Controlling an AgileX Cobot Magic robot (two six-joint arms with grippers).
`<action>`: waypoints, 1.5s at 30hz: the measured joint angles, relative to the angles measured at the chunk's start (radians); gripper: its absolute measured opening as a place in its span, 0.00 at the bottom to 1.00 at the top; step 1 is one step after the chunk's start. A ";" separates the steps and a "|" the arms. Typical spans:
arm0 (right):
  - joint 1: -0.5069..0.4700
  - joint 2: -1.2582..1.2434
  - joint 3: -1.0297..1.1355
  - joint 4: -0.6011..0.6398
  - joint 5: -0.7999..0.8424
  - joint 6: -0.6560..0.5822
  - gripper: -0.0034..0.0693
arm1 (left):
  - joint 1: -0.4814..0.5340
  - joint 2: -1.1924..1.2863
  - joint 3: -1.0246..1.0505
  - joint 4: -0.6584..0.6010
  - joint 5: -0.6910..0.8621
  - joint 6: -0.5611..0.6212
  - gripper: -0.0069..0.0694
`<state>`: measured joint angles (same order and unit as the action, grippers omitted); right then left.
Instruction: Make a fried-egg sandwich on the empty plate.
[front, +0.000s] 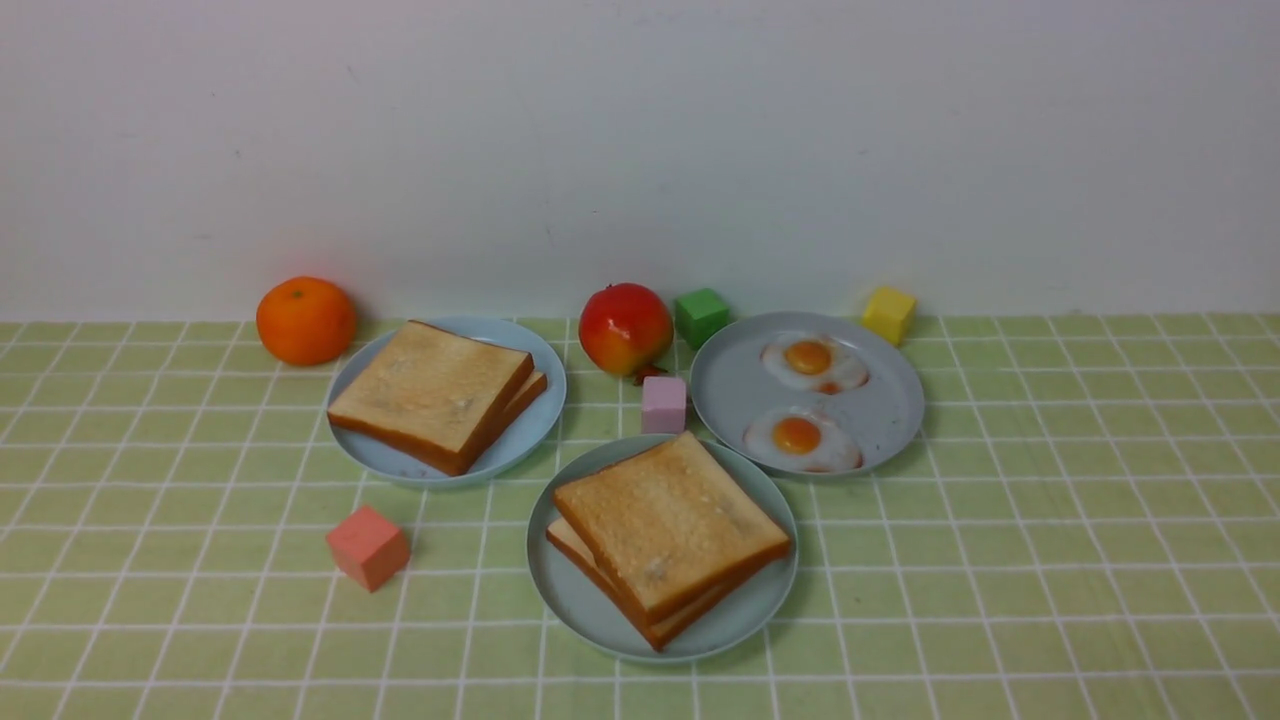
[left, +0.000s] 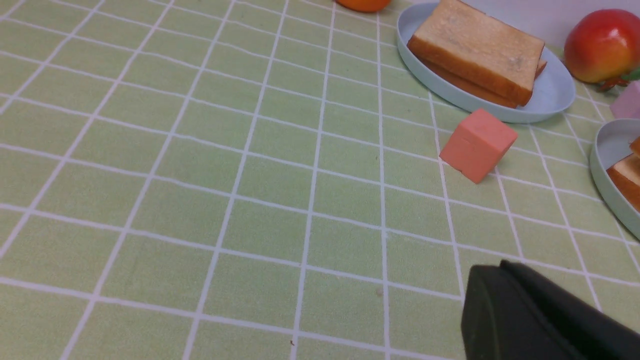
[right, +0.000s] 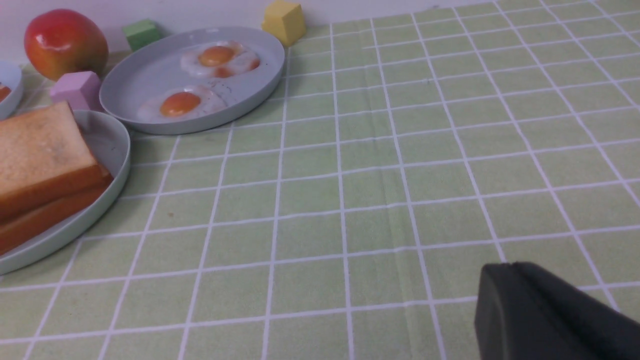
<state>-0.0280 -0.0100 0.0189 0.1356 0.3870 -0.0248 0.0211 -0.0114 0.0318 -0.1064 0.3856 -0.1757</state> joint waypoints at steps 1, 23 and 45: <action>0.000 0.000 0.000 0.000 0.000 0.000 0.07 | 0.000 0.000 0.000 0.000 0.000 0.000 0.07; 0.000 0.000 0.000 0.001 0.001 0.000 0.11 | 0.000 0.000 0.000 0.000 0.000 0.000 0.07; -0.001 0.000 0.000 0.003 0.001 0.000 0.15 | 0.000 0.000 0.000 0.000 0.000 -0.001 0.08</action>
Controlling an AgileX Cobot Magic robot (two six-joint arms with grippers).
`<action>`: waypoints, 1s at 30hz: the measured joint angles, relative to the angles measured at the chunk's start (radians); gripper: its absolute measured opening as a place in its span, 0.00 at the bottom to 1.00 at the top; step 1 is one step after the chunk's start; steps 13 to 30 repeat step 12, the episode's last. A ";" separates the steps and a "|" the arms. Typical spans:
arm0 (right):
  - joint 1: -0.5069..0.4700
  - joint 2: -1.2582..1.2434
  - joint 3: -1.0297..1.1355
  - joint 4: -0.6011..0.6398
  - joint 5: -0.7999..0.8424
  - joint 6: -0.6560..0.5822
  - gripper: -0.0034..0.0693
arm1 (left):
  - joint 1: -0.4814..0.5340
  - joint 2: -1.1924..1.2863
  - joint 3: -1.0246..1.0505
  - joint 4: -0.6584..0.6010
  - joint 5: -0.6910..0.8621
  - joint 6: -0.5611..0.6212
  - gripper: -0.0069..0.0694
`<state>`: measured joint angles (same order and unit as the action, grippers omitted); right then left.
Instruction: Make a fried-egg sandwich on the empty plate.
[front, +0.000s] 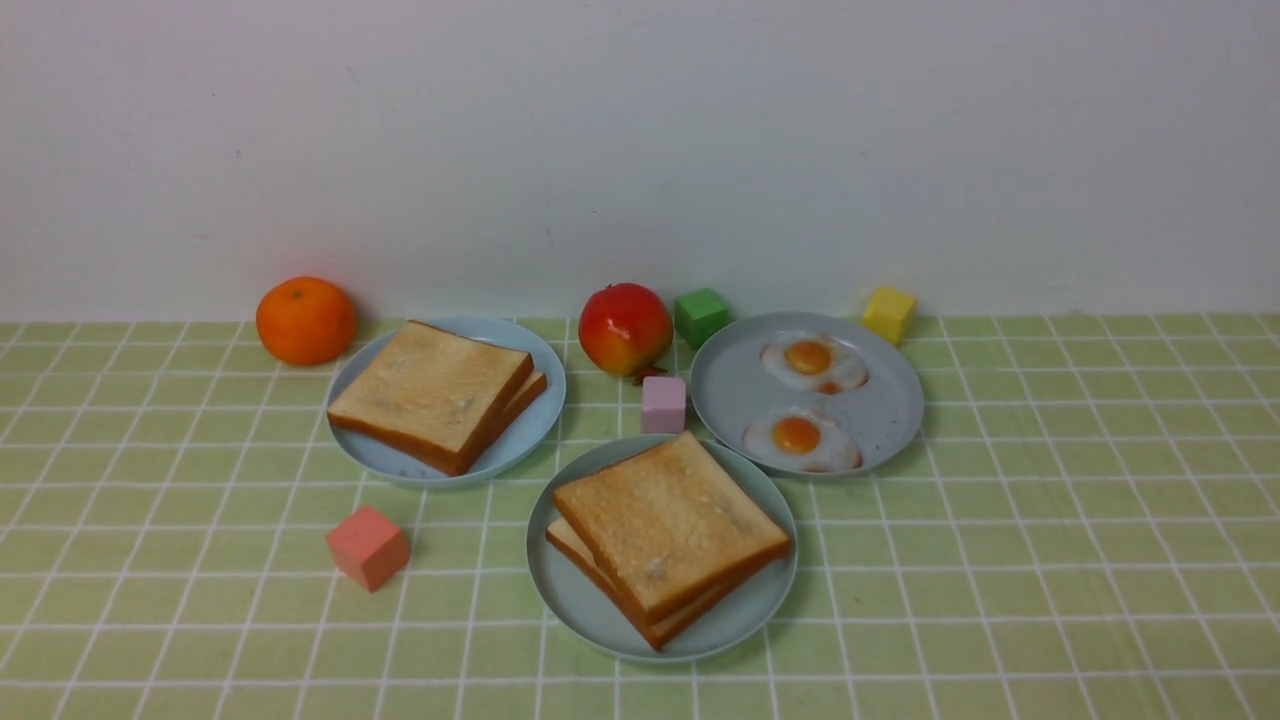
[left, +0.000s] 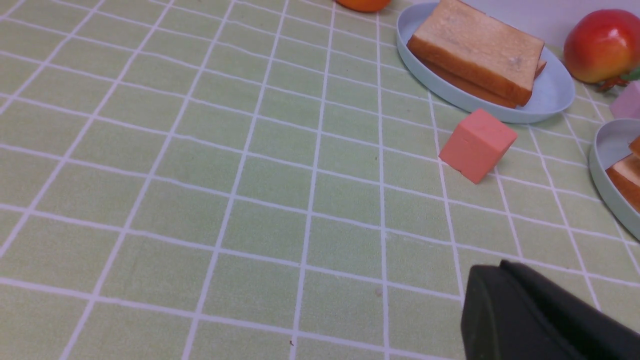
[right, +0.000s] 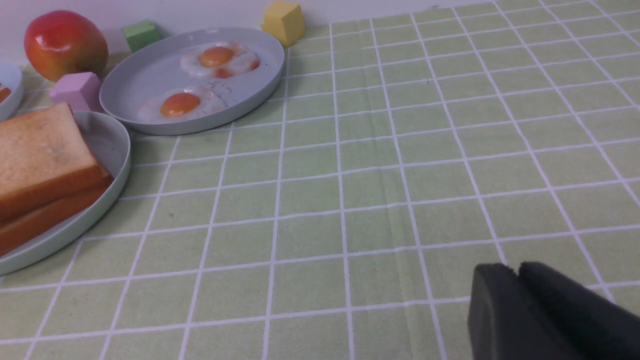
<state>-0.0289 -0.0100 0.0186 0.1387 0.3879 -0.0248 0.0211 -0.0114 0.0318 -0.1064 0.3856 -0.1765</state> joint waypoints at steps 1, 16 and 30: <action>0.000 0.000 0.000 0.000 0.000 0.000 0.15 | 0.000 0.000 0.000 0.000 0.000 0.000 0.08; 0.000 0.000 0.000 0.000 0.000 0.000 0.16 | 0.000 0.000 0.000 0.000 0.000 0.000 0.09; 0.000 0.000 0.000 0.000 0.000 0.000 0.16 | 0.000 0.000 0.000 0.000 0.000 0.000 0.09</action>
